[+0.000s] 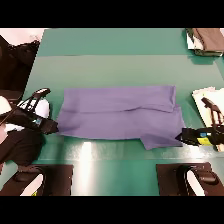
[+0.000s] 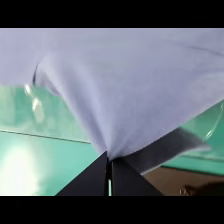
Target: Fold the shirts.
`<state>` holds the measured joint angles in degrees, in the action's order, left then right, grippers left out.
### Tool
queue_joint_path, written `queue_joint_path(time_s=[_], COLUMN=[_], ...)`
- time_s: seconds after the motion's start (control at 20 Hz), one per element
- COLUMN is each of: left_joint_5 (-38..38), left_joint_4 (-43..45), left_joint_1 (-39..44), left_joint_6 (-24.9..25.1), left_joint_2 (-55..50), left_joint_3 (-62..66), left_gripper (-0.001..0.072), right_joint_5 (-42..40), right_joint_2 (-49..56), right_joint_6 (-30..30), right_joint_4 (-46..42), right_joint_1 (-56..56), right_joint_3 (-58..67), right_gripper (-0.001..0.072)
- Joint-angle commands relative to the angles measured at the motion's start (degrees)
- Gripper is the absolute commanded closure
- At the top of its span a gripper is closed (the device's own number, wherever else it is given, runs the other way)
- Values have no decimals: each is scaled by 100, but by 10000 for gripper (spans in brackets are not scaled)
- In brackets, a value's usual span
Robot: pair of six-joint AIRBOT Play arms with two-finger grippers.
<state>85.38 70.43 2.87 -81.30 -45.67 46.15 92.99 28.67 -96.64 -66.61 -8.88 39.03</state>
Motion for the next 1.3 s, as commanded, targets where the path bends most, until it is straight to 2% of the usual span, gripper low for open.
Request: queue_joint_path(time_s=[0.0,0.1,0.2,0.35,0.75,1.0,1.25], left_joint_5=[323,2,-702,-1650,-2920,-3722,-4006], left_joint_4=[-109,-160,-146,-15,177,437,439], left_joint_1=[-4,-4,-4,-4,-7,-7,-7], left_joint_6=[-280,-273,-234,-232,-299,-649,-702], left_joint_2=[599,568,538,396,-935,-1353,-1958], left_joint_3=[17,72,179,304,321,407,533], left_gripper=[684,684,684,684,684,684,683], right_joint_5=[396,304,146,-638,-1609,-1864,-1928], right_joint_2=[-444,-323,28,789,3469,4629,5506], right_joint_6=[-105,13,273,570,942,975,970], right_joint_4=[-90,-31,164,625,348,341,350], right_joint_1=[-483,-763,-911,-835,-164,-160,-157], right_joint_3=[289,291,291,553,2404,3250,3748], right_gripper=[688,688,688,688,688,689,688])
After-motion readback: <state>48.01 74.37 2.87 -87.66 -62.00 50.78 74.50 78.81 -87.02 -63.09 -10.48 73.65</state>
